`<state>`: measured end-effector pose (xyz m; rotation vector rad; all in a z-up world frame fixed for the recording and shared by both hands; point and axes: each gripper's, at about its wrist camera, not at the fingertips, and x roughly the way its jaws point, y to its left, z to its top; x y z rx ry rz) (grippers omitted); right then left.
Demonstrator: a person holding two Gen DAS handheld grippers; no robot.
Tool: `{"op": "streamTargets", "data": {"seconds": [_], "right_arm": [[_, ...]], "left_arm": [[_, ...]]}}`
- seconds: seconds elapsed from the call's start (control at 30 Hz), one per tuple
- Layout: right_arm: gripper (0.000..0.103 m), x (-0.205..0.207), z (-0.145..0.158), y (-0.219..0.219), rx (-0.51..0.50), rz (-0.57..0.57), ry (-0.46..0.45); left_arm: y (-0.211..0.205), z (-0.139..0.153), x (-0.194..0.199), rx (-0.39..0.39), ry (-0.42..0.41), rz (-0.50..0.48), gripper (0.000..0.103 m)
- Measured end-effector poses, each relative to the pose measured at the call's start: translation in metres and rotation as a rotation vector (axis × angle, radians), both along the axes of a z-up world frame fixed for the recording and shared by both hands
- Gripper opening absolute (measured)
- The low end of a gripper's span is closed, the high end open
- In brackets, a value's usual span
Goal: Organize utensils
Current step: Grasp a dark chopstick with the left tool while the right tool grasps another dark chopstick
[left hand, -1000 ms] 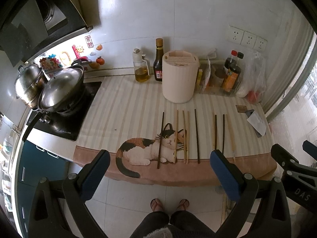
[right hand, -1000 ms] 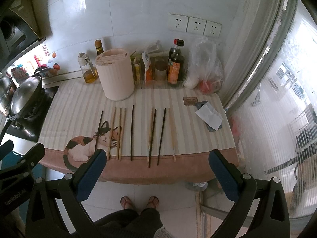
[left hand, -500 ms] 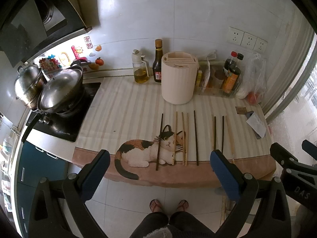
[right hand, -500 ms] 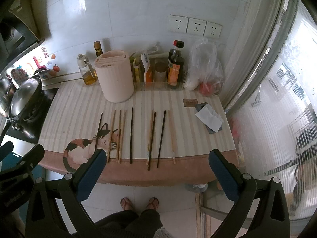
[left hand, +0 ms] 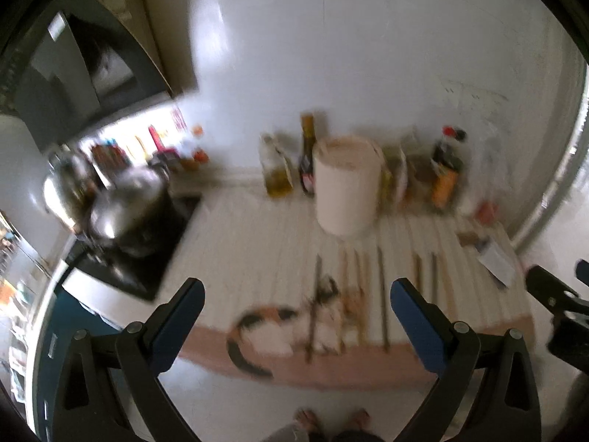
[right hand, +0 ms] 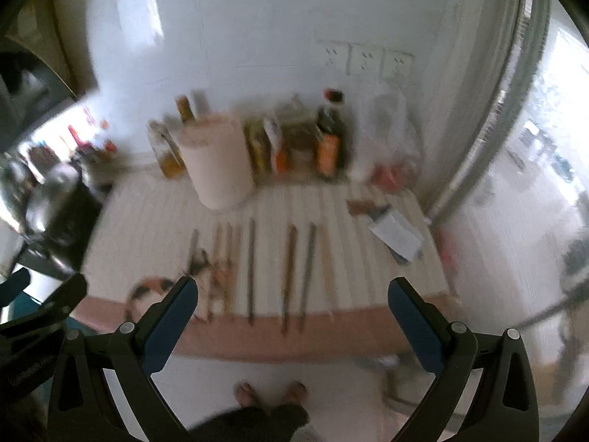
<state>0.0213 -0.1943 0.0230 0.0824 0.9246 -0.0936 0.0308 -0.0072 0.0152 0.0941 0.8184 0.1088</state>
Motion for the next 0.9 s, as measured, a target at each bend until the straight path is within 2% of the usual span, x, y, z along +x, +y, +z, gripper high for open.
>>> {"op": "streamTargets", "data": {"seconds": [0.17, 0.23, 0.3, 0.37, 0.4, 0.57, 0.63, 0.77, 0.87, 0.9], "right_arm": [[0.103, 0.027, -0.025, -0.013, 0.055, -0.015, -0.023], [0.102, 0.042, -0.041, -0.018, 0.070, -0.031, -0.007], [0.093, 0.054, -0.059, -0.021, 0.089, -0.036, 0.013], [0.075, 0.074, -0.084, -0.024, 0.105, -0.035, 0.059], [0.072, 0.085, -0.097, -0.025, 0.116, -0.029, 0.087], [0.042, 0.125, -0.161, -0.018, 0.149, 0.003, 0.220], [0.034, 0.138, -0.187, -0.010, 0.142, 0.017, 0.262], [0.034, 0.166, -0.237, 0.011, 0.122, 0.021, 0.362], [0.034, 0.185, -0.265, 0.024, 0.156, 0.018, 0.422], [0.034, 0.192, -0.276, 0.029, 0.147, 0.017, 0.440]], "left_arm": [[0.009, -0.016, 0.034, -0.008, -0.045, 0.072, 0.103], [0.019, -0.028, 0.043, 0.016, -0.045, 0.108, 0.103], [0.024, -0.043, 0.059, 0.040, -0.033, 0.134, 0.103], [0.033, -0.062, 0.073, 0.054, 0.008, 0.153, 0.103], [0.036, -0.069, 0.078, 0.058, 0.021, 0.159, 0.103], [0.055, -0.135, 0.122, 0.083, 0.180, 0.181, 0.103], [0.058, -0.167, 0.137, 0.063, 0.266, 0.151, 0.103], [0.056, -0.227, 0.164, 0.038, 0.413, 0.060, 0.100], [0.052, -0.260, 0.181, -0.005, 0.484, 0.006, 0.099], [0.048, -0.272, 0.185, -0.014, 0.511, -0.015, 0.093]]}}
